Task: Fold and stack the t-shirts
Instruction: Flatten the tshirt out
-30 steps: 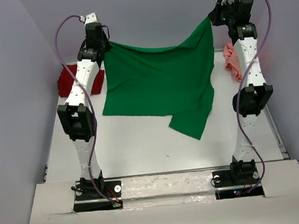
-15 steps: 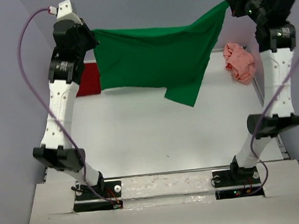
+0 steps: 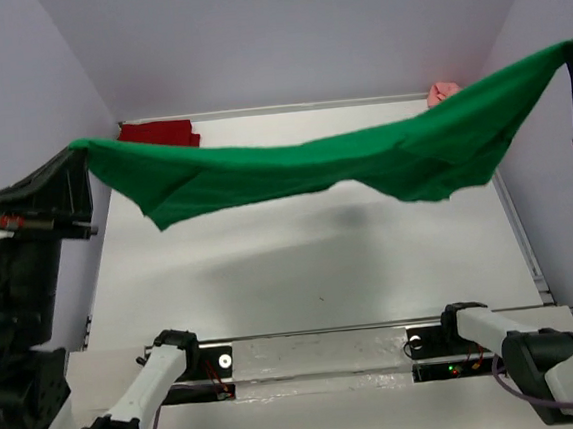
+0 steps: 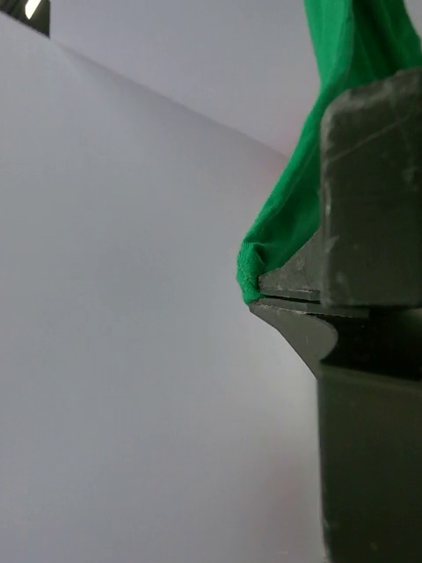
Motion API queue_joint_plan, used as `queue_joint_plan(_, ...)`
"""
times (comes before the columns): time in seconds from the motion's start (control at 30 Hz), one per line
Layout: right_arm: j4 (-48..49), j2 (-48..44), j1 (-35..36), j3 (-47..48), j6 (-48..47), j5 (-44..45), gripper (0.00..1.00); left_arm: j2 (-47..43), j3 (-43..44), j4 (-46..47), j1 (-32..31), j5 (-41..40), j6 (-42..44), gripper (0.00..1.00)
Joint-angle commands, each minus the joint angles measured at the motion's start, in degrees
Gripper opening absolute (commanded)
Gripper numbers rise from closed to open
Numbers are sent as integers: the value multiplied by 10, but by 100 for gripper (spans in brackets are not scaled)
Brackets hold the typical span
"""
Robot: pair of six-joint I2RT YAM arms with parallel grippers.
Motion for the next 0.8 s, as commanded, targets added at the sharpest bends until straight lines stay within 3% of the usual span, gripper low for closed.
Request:
queue_joint_plan(0.0, -29, -18, -3, 4, 46, -51, 0, -48, -45, -8, -13, 48, -6, 3)
queue_joint_plan(0.2, -22, -38, -3, 41, 74, -75, 0, -50, -54, -17, -13, 39, -16, 3)
queue_joint_plan(0.33, -20, -23, -3, 5, 67, -53, 0, -15, -56, -49, -12, -1, -13, 3)
queue_joint_plan(0.47, 7, 8, -3, -128, 55, -42, 0, 30, -105, -39, -12, -58, -15, 3)
queue_joint_plan(0.6, 48, 56, -3, -249, 43, -21, 0, 82, -240, 18, -12, -91, -41, 4)
queue_joint_plan(0.77, 90, 136, -3, -320, 35, -9, 0, 194, -322, 66, -12, -130, -72, 1)
